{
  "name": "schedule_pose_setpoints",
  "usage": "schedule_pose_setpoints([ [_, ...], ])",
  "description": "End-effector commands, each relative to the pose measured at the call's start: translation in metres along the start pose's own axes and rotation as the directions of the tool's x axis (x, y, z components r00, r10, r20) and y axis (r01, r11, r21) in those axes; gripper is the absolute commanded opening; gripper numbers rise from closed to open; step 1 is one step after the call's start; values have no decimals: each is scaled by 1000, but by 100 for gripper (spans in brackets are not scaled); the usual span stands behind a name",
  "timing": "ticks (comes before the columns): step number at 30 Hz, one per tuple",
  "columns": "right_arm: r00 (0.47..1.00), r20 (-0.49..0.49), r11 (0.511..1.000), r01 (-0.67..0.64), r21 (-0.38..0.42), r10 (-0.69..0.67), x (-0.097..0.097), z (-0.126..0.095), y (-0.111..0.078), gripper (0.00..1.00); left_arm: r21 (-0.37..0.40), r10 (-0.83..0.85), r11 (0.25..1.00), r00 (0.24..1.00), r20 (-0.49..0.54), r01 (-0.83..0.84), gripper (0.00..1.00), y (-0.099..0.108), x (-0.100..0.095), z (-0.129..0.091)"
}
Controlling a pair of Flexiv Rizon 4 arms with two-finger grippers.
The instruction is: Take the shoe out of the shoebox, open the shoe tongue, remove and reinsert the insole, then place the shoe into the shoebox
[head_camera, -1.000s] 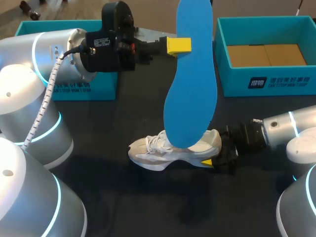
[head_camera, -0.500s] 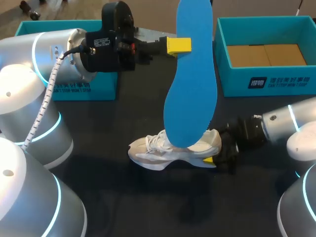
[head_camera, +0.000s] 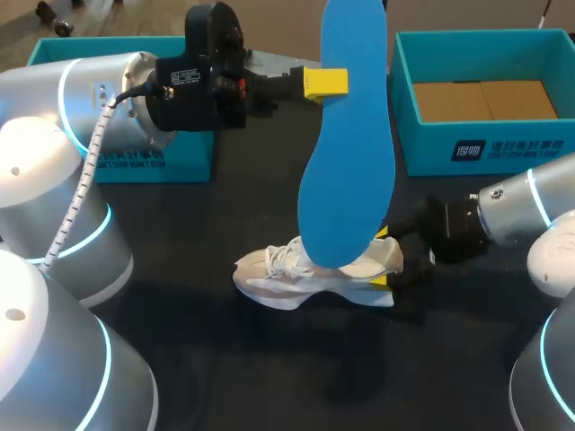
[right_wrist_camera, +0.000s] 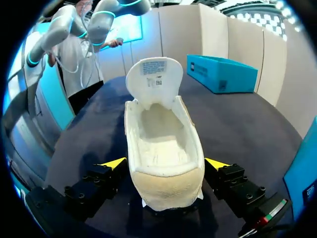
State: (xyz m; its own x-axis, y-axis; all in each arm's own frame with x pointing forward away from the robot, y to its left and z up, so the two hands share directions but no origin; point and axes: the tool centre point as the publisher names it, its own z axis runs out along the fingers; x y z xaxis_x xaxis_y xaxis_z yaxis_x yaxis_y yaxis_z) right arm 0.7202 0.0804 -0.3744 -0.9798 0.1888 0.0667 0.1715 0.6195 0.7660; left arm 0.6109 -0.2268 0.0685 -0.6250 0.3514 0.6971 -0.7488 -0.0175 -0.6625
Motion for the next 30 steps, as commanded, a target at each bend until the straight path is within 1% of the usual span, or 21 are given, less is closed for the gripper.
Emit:
schedule_pose_setpoints([
  [1, 998, 64, 986, -11, 164, 0, 11, -8, 12, 100, 1, 0, 1000, 1000, -2, 0, 0, 0, -1, 1],
  [4, 997, 76, 980, -10, 200, -5, 12, -11, 17, 100, 1, 0, 1000, 1000, -2, 0, 0, 0, -1, 1],
  [7, 997, 82, 966, -29, 256, 8, 11, -15, 21, 100, 1, 0, 1000, 1000, -2, 0, 0, 0, -1, 1],
  [12, 994, 106, 946, -58, 318, 25, 10, -24, 29, 100, 1, 0, 1000, 1000, -2, 0, 0, 0, -1, 1],
  [16, 993, 112, 935, -66, 348, 29, 9, -27, 32, 100, 1, 0, 1000, 1000, -2, 0, 0, 0, -1, 1],
  [19, 991, 121, 905, -99, 413, 54, 8, -30, 35, 100, 1, 0, 1000, 1000, -2, 0, 0, 0, -1, 1],
  [22, 989, 134, 890, -119, 441, 66, 8, -34, 39, 100, 1, 0, 1000, 1000, -2, 0, 0, 0, -1, 1],
  [27, 986, 149, 850, -146, 507, 81, 10, -38, 49, 100, 1, 0, 1000, 1000, -2, 0, 0, 0, -1, 1],
  [30, 985, 155, 839, -151, 522, 81, 11, -39, 54, 100, 1, 0, 1000, 1000, -2, 0, 0, 0, -1, 1],
])
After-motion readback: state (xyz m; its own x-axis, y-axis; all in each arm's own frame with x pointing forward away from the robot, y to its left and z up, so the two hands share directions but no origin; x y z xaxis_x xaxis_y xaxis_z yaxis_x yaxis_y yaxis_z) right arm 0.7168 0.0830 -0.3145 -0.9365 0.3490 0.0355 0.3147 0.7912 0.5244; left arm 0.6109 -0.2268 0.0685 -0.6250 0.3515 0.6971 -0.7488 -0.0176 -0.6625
